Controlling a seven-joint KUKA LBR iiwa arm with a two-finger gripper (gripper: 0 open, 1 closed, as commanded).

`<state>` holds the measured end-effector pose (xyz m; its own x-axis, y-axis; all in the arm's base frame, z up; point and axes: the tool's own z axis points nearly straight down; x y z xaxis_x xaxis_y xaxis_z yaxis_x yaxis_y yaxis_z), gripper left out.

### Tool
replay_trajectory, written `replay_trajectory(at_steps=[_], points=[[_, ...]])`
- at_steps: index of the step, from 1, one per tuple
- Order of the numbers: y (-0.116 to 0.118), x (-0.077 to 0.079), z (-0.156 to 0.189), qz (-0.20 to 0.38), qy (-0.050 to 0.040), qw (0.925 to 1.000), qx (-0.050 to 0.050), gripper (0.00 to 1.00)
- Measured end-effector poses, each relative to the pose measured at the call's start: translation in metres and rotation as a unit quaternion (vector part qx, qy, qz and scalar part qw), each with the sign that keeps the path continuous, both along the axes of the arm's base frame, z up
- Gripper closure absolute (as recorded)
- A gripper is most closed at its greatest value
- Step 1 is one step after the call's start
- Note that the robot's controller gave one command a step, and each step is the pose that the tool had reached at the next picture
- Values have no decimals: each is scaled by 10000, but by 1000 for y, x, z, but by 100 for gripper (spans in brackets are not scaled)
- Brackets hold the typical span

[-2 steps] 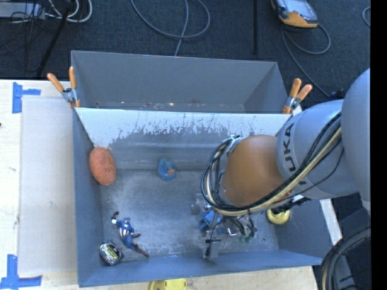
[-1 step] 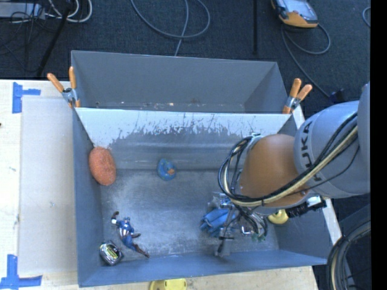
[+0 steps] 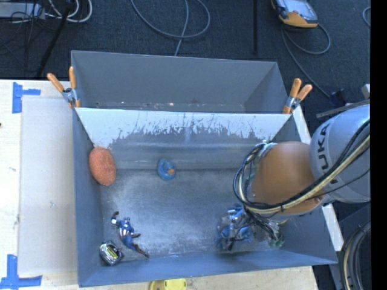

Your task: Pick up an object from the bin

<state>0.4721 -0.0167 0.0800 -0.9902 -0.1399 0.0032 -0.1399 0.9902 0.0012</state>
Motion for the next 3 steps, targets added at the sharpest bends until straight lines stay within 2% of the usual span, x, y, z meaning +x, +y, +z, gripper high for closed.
replay_trajectory(at_steps=[1, 3], points=[[0, 0, 0, -6, 0, 10000, 1, 100], [22, 2, -3, 64, -5, 10000, -1, 100]])
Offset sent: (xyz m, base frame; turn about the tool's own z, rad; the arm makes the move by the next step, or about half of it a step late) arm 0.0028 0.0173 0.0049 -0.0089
